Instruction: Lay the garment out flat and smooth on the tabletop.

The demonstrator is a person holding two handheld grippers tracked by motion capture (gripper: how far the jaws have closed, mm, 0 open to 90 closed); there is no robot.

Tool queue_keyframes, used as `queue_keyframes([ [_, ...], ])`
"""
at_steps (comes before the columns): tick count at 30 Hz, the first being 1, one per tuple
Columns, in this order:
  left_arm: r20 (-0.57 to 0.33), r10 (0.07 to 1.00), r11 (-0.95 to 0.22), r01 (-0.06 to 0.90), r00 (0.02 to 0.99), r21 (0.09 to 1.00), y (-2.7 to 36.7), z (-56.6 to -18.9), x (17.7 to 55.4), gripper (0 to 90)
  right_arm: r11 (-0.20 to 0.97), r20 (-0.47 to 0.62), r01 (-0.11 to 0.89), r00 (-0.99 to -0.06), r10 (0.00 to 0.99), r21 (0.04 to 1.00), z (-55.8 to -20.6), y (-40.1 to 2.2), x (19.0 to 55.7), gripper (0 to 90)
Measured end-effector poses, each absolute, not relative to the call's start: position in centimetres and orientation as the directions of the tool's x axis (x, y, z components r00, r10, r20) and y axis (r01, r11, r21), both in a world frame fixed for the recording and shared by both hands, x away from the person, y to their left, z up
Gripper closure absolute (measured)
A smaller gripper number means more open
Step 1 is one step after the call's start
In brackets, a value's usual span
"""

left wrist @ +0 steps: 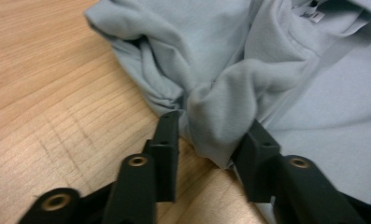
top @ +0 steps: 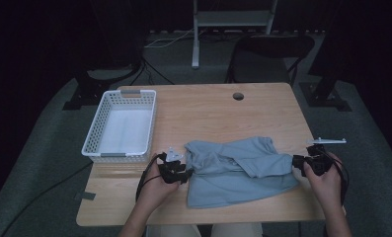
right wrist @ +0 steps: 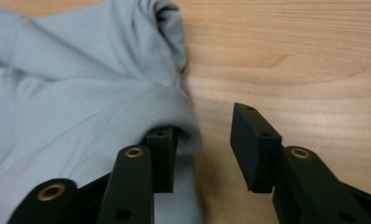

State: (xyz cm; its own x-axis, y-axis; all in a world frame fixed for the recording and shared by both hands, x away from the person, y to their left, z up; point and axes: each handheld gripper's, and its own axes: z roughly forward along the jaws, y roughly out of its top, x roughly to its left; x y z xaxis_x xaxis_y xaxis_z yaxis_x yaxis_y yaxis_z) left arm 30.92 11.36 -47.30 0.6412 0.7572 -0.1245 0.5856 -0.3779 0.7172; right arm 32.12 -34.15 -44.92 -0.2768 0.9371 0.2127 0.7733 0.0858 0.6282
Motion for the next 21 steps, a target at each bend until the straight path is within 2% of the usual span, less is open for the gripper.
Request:
queue_keyframes([
  [4,-0.127,0.745,-0.380,0.573,0.655,0.726,11.4,-46.7,30.5,54.1,0.114,0.229,0.777,-0.318,0.920,0.619,-43.8,-34.4,30.1,60.6],
  [7,-0.129,0.744,-0.364,0.559,0.656,0.745,11.6,-46.0,30.0,51.1,0.154,0.153,0.781,-0.304,0.940,0.606,-42.9,-34.8,28.2,60.1],
  [9,-0.114,0.735,-0.372,0.539,0.668,0.756,11.4,-45.4,29.7,48.6,0.174,0.141,0.763,-0.328,0.934,0.622,-41.9,-34.9,26.6,59.8],
  [11,-0.103,0.721,-0.378,0.513,0.686,0.771,11.0,-44.8,29.4,48.4,0.215,0.149,0.730,-0.399,0.905,0.649,-40.9,-34.1,25.4,55.9],
  [16,-0.109,0.692,-0.376,0.485,0.714,0.789,9.5,-44.5,29.4,45.2,0.376,0.140,0.629,-0.616,0.776,0.680,-40.6,-29.3,24.4,54.7],
  [21,-0.103,0.685,-0.394,0.486,0.721,0.780,8.7,-45.7,29.9,43.0,0.535,0.112,0.584,-0.733,0.671,0.611,-43.3,-24.8,26.0,55.6],
])
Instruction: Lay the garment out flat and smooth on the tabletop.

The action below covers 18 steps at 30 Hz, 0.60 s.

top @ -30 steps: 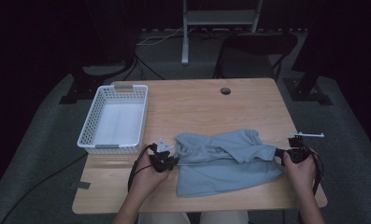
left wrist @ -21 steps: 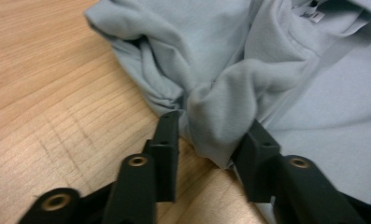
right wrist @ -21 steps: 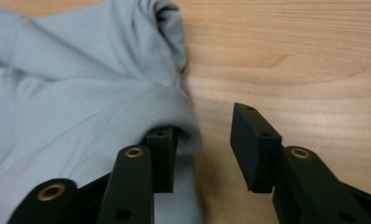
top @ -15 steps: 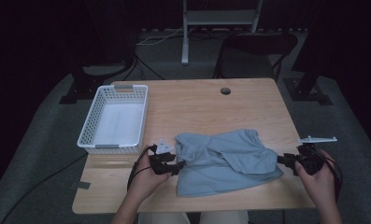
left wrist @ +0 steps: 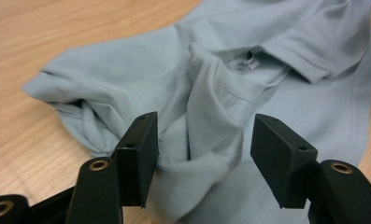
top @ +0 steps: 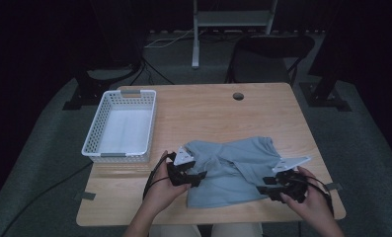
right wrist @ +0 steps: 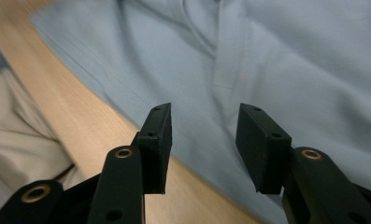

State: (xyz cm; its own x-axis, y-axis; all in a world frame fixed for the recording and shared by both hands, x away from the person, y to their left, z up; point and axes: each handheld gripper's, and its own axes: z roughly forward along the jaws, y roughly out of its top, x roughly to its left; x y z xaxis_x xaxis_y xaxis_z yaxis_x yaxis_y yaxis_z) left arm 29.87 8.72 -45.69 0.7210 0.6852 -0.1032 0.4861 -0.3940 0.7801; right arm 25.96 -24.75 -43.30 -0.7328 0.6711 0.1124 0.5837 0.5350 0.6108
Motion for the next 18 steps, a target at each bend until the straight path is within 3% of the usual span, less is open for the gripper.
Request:
queue_keyframes([
  [13,-0.109,0.694,-0.384,0.494,0.712,0.780,8.4,-46.5,30.5,42.6,0.633,-0.038,0.587,-0.717,0.696,0.505,-46.5,-22.3,28.7,60.8],
  [14,-0.107,0.692,-0.386,0.491,0.714,0.781,8.4,-46.5,30.5,42.6,0.633,-0.044,0.587,-0.715,0.698,0.505,-46.5,-22.3,28.6,63.1],
  [17,-0.107,0.690,-0.386,0.489,0.715,0.782,8.3,-46.5,30.4,42.5,0.629,-0.038,0.593,-0.712,0.701,0.502,-46.2,-22.4,28.6,84.0],
  [18,-0.108,0.690,-0.386,0.489,0.716,0.782,8.4,-46.5,30.4,42.5,0.619,-0.017,0.594,-0.714,0.700,0.514,-45.9,-22.6,28.5,85.5],
])
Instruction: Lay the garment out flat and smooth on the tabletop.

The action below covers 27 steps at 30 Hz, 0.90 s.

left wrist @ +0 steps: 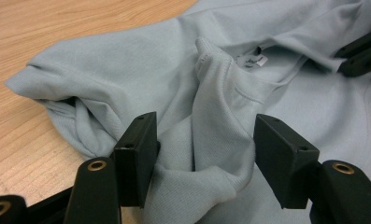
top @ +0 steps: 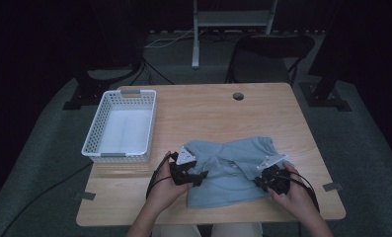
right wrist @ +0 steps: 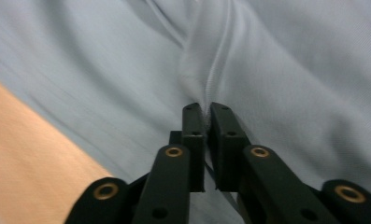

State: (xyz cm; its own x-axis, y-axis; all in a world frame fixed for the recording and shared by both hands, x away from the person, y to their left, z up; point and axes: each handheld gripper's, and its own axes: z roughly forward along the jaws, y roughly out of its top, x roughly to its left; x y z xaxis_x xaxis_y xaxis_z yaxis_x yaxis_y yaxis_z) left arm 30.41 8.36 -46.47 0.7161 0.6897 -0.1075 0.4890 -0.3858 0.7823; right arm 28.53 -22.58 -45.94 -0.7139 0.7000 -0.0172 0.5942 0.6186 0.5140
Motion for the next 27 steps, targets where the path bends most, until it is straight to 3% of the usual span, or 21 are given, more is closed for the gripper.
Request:
queue_keyframes([
  [5,-0.112,0.695,-0.380,0.494,0.711,0.782,8.5,-46.5,30.7,43.3,0.533,0.064,0.593,-0.702,0.709,0.604,-43.5,-23.6,29.1,86.2],
  [11,-0.109,0.697,-0.375,0.491,0.709,0.786,8.3,-46.5,31.0,43.8,0.319,0.287,0.641,-0.659,0.695,0.698,-40.9,-26.1,31.9,86.2],
  [15,-0.116,0.702,-0.370,0.498,0.703,0.784,8.1,-46.9,31.3,43.6,0.255,0.283,0.670,-0.584,0.761,0.697,-40.1,-27.2,34.3,86.3],
  [20,-0.131,0.709,-0.353,0.509,0.693,0.785,8.0,-47.2,31.8,43.8,0.267,0.284,0.723,-0.542,0.791,0.637,-40.9,-26.5,37.6,86.1],
  [23,-0.168,0.715,-0.315,0.528,0.678,0.789,8.1,-47.3,32.3,49.0,0.271,0.281,0.753,-0.515,0.810,0.600,-41.8,-26.2,39.1,85.8],
  [27,-0.161,0.709,-0.305,0.505,0.686,0.808,8.1,-47.3,32.5,51.6,0.272,0.190,0.758,-0.460,0.868,0.593,-42.6,-26.5,39.6,74.5],
])
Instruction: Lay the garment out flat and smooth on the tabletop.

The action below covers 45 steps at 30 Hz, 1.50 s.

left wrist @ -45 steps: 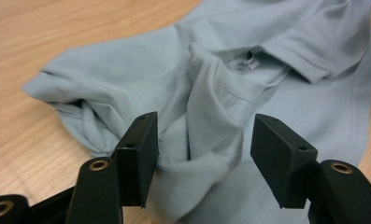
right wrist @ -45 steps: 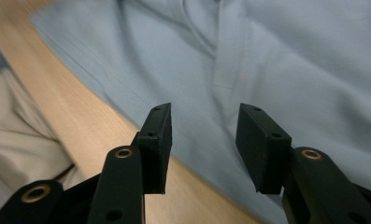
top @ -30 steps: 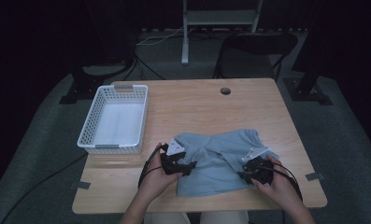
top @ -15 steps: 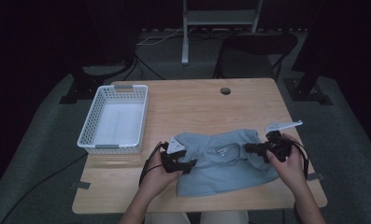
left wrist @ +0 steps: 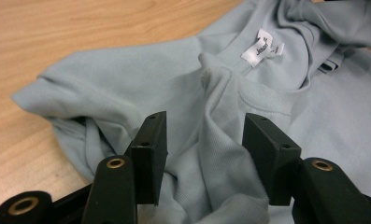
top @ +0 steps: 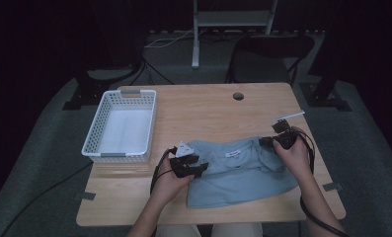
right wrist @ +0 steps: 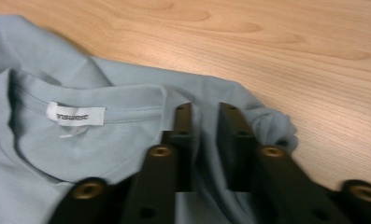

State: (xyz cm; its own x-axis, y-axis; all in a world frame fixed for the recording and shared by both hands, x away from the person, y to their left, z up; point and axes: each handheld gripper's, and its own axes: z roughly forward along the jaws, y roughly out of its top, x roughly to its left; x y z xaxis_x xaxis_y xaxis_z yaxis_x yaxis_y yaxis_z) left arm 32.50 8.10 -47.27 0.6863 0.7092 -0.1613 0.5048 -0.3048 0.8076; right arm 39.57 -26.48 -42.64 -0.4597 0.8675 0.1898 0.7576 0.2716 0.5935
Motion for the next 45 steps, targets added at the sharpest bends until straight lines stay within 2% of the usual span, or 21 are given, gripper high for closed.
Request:
queue_keyframes([
  [2,-0.171,0.696,-0.294,0.494,0.698,0.818,7.8,-47.3,32.5,46.0,0.243,0.254,0.745,-0.485,0.837,0.622,-42.5,-27.0,38.8,64.9],
  [5,-0.140,0.692,-0.311,0.467,0.708,0.828,7.3,-47.6,32.5,44.0,0.265,0.264,0.722,-0.529,0.806,0.639,-42.7,-27.3,37.8,56.0],
  [7,-0.123,0.683,-0.331,0.455,0.720,0.827,6.9,-47.9,32.6,43.5,0.303,0.242,0.724,-0.543,0.804,0.620,-43.3,-27.3,37.5,53.7],
  [13,-0.085,0.669,-0.401,0.455,0.739,0.795,6.4,-49.1,33.1,45.2,0.354,0.237,0.714,-0.585,0.776,0.604,-45.1,-26.9,37.4,54.3],
  [15,-0.088,0.664,-0.398,0.451,0.742,0.799,6.5,-49.1,33.4,47.1,0.359,0.234,0.713,-0.587,0.775,0.602,-45.5,-26.7,37.6,56.6],
  [17,-0.071,0.650,-0.416,0.432,0.757,0.800,6.7,-49.1,33.4,57.3,0.370,0.221,0.705,-0.595,0.772,0.606,-45.6,-26.6,37.7,63.9],
  [18,-0.075,0.644,-0.421,0.434,0.762,0.797,6.8,-49.1,33.4,63.1,0.376,0.212,0.697,-0.602,0.770,0.611,-45.5,-26.6,37.6,72.5],
  [19,-0.088,0.644,-0.415,0.443,0.760,0.795,6.8,-49.1,33.3,69.7,0.376,0.212,0.698,-0.601,0.771,0.610,-45.5,-26.6,37.5,77.0],
  [20,-0.091,0.644,-0.420,0.451,0.759,0.788,6.9,-49.1,33.2,76.0,0.371,0.216,0.698,-0.599,0.771,0.612,-45.5,-26.7,37.3,80.5],
  [22,-0.096,0.649,-0.421,0.461,0.755,0.781,7.0,-48.9,32.9,81.1,0.375,0.237,0.715,-0.597,0.767,0.590,-45.6,-26.8,37.0,82.5],
  [27,-0.043,0.621,-0.487,0.428,0.783,0.761,7.0,-48.2,31.6,82.1,0.408,0.222,0.705,-0.618,0.754,0.580,-45.6,-26.7,35.3,83.1],
  [36,-0.064,0.577,-0.521,0.427,0.814,0.739,8.1,-47.2,28.2,83.2,0.483,0.227,0.696,-0.667,0.710,0.532,-45.8,-27.0,30.0,83.3],
  [41,-0.048,0.527,-0.588,0.404,0.849,0.701,7.8,-47.1,25.9,83.1,0.538,0.226,0.680,-0.701,0.677,0.497,-45.7,-26.8,26.9,83.3],
  [44,-0.047,0.521,-0.599,0.405,0.852,0.691,7.5,-48.0,25.3,82.9,0.562,0.231,0.677,-0.712,0.663,0.475,-45.9,-26.3,26.2,83.3],
  [45,-0.077,0.530,-0.583,0.429,0.844,0.690,7.6,-48.0,25.5,83.0,0.565,0.239,0.679,-0.713,0.659,0.469,-46.0,-26.2,26.4,83.4],
])
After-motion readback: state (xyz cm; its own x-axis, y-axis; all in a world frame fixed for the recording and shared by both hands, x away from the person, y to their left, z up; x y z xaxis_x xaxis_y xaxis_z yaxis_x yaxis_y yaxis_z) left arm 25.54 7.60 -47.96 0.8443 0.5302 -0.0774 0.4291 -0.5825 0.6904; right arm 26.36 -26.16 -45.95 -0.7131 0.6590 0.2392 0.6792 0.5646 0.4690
